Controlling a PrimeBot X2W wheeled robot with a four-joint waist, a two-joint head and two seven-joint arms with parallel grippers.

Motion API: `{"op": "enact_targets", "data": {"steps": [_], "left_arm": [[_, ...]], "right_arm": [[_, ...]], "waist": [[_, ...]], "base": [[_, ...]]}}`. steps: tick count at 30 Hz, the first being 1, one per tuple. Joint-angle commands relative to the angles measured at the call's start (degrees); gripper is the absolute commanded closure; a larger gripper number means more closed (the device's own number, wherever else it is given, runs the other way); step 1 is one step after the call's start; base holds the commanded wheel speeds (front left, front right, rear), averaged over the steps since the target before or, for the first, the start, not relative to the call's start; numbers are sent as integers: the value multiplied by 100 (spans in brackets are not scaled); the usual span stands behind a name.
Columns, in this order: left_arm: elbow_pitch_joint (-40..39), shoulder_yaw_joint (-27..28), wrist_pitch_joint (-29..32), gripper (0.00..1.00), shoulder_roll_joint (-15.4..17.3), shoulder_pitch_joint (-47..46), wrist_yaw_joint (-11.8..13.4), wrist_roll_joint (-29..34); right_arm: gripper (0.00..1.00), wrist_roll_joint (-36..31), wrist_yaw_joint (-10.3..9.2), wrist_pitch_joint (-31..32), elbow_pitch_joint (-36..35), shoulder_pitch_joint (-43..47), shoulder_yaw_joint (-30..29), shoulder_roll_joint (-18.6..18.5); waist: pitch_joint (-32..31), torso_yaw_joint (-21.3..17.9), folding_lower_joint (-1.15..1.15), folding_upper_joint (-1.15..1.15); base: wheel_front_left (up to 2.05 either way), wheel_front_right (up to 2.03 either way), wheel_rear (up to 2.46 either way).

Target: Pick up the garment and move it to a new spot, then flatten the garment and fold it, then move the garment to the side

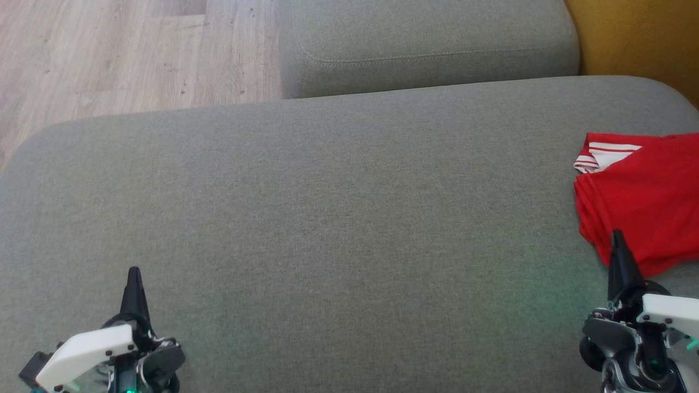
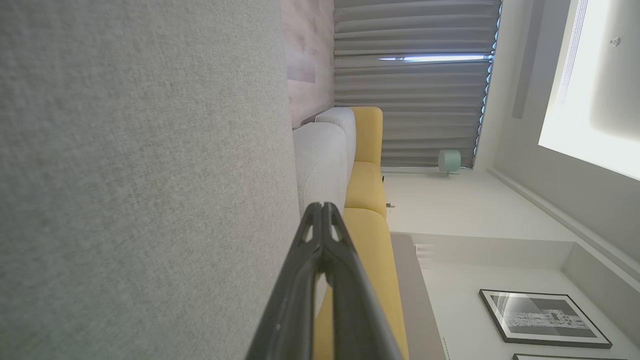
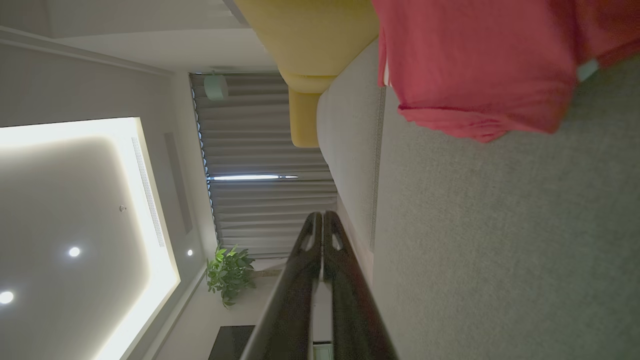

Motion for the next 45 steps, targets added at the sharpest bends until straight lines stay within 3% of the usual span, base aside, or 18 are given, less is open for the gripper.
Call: {"op": "enact_targets", "data": {"steps": [1, 45], "left_arm": [[-161, 222, 41, 100, 45, -280, -40, 18], [-156, 303, 106, 100, -12, -287, -40, 86]], "right_arm": [[100, 21, 40, 54, -183, -297, 92, -13], [100, -19, 40, 92, -180, -301, 45, 21]], "waist": [[0, 0, 0, 0], [-1, 0, 0, 0]], "base": [[0, 0, 0], [0, 0, 0]]}}
